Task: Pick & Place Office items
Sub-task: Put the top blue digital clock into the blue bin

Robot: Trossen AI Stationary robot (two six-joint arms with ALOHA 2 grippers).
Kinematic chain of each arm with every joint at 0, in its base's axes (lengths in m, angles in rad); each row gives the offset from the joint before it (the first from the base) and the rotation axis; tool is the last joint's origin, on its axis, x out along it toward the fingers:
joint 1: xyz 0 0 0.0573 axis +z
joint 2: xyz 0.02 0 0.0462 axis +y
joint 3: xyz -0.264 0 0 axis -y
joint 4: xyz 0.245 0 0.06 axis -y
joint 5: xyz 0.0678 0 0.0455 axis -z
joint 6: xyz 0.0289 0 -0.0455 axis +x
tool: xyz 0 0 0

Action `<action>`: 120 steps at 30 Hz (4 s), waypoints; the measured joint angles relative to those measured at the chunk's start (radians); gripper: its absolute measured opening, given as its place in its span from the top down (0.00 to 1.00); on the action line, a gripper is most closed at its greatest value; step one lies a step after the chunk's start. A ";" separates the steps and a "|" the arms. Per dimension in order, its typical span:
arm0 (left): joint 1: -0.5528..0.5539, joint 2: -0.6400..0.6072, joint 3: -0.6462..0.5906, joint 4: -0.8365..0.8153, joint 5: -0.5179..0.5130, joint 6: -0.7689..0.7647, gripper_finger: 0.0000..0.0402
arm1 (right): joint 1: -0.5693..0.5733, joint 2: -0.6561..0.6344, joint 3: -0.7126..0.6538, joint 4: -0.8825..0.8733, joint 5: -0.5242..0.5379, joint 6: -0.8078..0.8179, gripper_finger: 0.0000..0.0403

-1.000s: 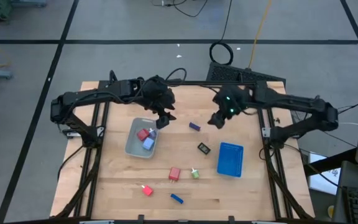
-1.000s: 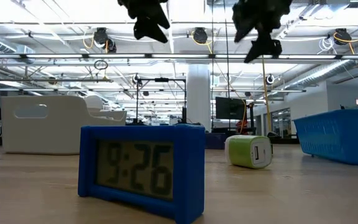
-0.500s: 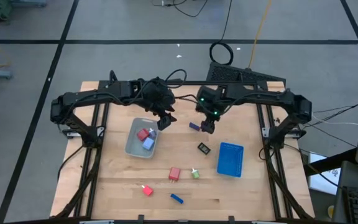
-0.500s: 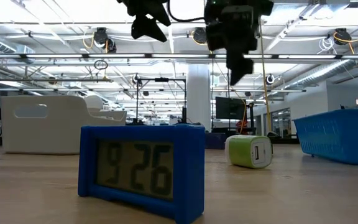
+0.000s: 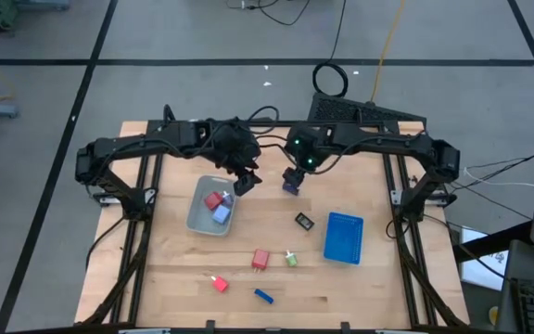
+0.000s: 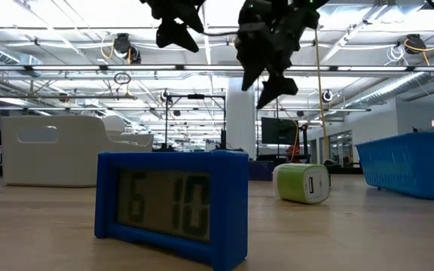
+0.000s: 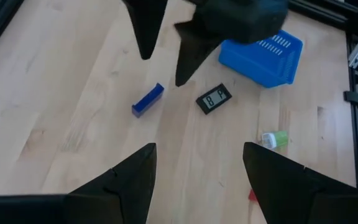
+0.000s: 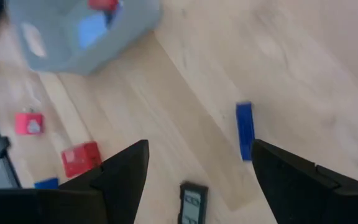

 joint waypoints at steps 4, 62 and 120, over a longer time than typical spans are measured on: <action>-0.006 0.000 0.000 0.000 0.000 0.019 0.39 | 0.017 0.021 0.000 -0.002 0.005 0.023 0.31; -0.007 0.000 -0.001 0.038 -0.003 0.039 0.39 | 0.044 0.192 -0.138 0.139 0.183 -0.264 0.22; -0.022 0.000 -0.001 0.020 0.053 0.041 0.39 | 0.151 -0.281 -0.137 -0.167 0.108 0.065 0.90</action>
